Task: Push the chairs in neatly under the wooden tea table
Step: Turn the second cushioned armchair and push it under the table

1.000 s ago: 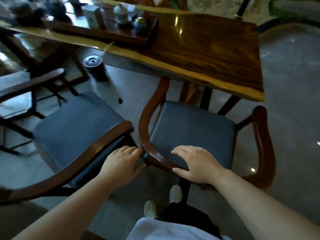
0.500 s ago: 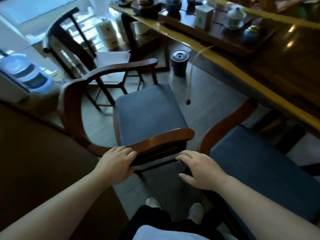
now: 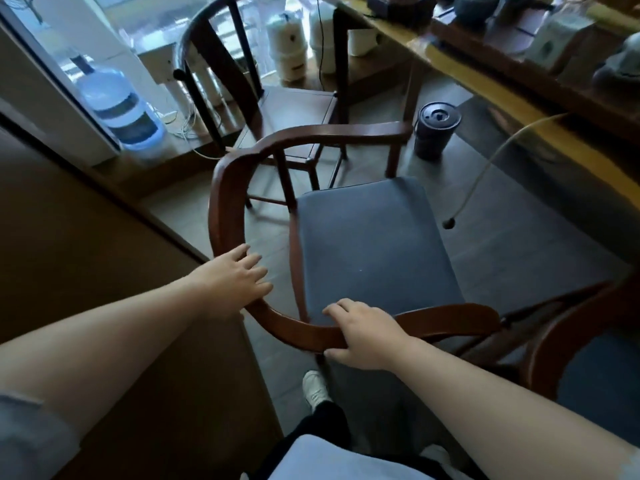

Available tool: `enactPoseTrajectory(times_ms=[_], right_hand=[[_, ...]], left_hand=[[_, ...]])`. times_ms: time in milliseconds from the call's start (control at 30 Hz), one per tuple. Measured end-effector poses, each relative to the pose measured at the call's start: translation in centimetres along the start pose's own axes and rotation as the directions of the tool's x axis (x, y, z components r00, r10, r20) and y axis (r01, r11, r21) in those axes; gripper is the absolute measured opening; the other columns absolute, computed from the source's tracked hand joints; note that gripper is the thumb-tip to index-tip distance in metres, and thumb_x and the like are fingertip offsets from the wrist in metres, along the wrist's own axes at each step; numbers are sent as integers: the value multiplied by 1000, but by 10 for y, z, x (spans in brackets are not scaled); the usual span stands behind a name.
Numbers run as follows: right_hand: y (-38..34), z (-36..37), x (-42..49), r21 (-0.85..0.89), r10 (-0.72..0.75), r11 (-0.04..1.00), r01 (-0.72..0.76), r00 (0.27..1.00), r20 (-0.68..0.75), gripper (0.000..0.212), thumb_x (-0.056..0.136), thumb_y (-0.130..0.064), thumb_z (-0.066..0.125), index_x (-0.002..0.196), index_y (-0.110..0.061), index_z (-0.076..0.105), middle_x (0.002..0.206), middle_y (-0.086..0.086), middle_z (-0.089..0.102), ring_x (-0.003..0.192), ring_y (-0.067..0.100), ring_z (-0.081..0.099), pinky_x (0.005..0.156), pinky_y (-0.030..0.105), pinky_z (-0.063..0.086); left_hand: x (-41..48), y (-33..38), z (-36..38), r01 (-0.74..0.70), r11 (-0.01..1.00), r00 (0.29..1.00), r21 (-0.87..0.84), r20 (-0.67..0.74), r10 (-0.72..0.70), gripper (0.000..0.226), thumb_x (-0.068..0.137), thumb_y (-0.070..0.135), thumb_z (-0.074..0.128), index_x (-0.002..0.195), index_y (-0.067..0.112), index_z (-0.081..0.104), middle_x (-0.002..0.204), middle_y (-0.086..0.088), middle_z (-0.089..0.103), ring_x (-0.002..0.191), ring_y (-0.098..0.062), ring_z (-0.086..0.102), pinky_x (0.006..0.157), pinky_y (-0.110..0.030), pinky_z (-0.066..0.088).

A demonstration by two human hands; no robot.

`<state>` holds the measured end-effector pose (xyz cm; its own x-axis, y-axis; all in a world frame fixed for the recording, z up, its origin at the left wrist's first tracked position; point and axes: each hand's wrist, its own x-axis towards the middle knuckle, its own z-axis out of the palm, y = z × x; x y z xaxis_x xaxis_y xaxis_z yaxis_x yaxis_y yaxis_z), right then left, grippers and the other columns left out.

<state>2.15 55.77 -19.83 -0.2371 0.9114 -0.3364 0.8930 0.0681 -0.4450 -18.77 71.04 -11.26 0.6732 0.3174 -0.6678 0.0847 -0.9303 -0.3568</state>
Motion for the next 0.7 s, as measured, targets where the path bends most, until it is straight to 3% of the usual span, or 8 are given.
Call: enactPoseTrajectory(times_ms=[133,233,367,533,700], right_hand=[[-36,5,58,122,39,991,-53,993,109,77,81,-59,66,141,-22,35,133,4,51,118,27,51,91,45,48],[-54,15,90,203,52,975,-88,983,175,75,79,-59,68,138,-22,38,129,4,54,113,26,54,89,46,49],[-58,32,110,173,96,974,-143,962,255,65,77,-63,67,122,-22,45,114,3,55,103,26,55,83,46,51],[-42,50,107,86,243,955,-285,913,329,65,69,-79,51,101,-22,51,89,-1,56,80,21,58,71,40,53],[-42,53,108,139,214,952,-272,918,333,54,70,-75,52,95,-27,53,81,-5,61,73,17,59,66,36,50]], left_hand=[[10,-35,19,-69,995,997,75,21,68,54,93,33,51,143,21,34,150,-13,36,141,-38,20,115,-56,13],[17,-54,37,-26,991,1000,132,-1,26,52,95,30,49,144,21,34,150,-15,36,140,-40,22,114,-59,13],[32,-76,58,42,989,998,141,31,-47,42,97,25,43,138,18,41,146,-15,42,136,-39,31,114,-56,17],[46,-86,72,24,995,999,92,-37,-20,35,97,27,39,130,23,49,134,-6,54,130,-35,40,115,-53,15],[46,-85,86,16,995,989,103,-145,-1,29,93,27,43,119,26,57,123,-2,60,119,-31,48,110,-49,23]])
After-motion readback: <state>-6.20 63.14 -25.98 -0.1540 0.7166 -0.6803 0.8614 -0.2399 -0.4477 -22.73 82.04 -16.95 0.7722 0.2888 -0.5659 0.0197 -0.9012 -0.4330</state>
